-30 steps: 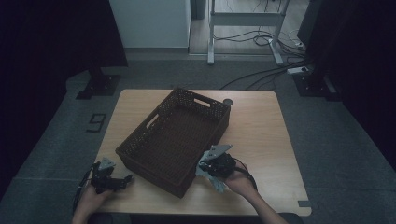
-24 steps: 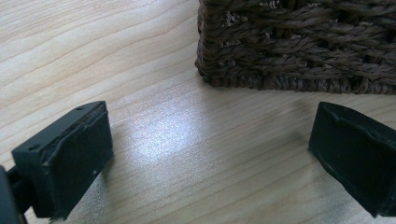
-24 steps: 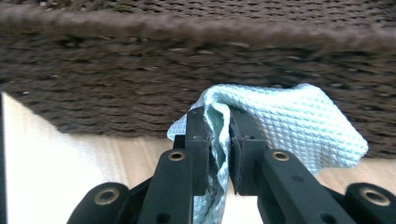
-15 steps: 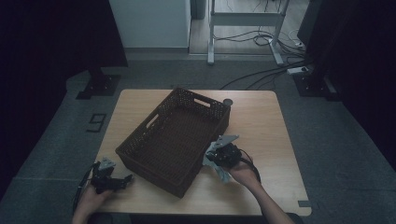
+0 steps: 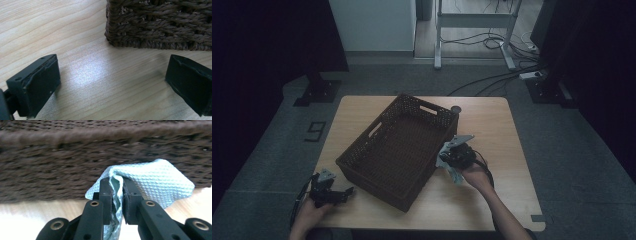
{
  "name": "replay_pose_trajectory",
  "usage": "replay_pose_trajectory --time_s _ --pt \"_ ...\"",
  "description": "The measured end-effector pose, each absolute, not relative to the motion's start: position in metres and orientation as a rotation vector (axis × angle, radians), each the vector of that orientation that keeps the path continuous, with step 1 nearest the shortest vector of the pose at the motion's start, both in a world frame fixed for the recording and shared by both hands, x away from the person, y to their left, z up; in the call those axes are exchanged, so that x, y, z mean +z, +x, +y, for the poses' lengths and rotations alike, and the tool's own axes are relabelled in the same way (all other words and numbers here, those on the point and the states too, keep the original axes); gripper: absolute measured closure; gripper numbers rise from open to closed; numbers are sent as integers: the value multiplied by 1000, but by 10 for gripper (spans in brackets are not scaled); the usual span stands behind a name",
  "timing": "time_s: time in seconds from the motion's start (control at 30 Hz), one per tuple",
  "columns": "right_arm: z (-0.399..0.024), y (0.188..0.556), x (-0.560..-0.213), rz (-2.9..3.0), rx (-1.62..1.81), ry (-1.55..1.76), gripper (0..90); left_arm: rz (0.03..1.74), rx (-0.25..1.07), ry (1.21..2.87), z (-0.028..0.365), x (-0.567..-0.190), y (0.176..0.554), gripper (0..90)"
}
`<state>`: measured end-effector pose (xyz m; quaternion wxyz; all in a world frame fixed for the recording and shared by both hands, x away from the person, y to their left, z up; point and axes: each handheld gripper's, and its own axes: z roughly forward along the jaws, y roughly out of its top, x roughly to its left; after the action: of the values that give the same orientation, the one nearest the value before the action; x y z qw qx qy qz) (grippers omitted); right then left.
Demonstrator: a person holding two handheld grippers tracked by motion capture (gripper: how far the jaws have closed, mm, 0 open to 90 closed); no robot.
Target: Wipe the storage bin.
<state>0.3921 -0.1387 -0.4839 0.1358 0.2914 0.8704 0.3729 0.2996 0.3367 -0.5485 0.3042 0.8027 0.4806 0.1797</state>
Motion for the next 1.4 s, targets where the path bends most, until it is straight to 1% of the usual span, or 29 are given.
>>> replay_pose_trajectory --time_s 1.07,1.4 --pt "-179 464 -486 2330 1028 1105 788 1274 476 2126 337 -548 300 0" --pt "-183 483 -482 2286 1011 1137 788 1273 476 2126 337 -548 300 0"
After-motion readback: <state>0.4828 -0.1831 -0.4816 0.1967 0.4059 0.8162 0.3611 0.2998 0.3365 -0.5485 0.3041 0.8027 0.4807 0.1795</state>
